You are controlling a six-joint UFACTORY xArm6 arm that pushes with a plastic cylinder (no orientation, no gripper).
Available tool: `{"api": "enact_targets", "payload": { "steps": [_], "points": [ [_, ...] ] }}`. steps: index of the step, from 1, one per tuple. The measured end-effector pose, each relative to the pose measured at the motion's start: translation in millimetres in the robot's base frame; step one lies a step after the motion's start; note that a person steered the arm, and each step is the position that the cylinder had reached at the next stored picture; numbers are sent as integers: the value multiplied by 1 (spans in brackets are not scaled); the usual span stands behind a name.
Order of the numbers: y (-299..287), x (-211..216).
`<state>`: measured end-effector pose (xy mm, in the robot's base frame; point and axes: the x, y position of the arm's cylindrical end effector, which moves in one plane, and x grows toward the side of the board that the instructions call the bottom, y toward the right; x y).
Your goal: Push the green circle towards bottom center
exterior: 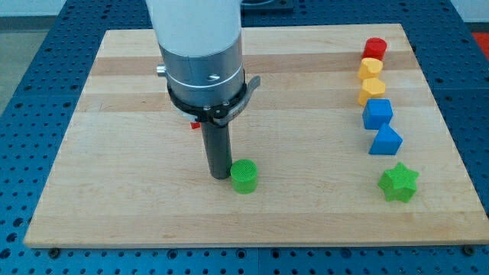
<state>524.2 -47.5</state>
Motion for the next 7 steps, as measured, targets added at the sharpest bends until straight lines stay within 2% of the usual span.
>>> {"api": "enact_targets", "payload": {
  "steps": [2, 6, 7],
  "points": [
    [25, -7],
    [112, -7],
    [108, -17]
  ]
}}
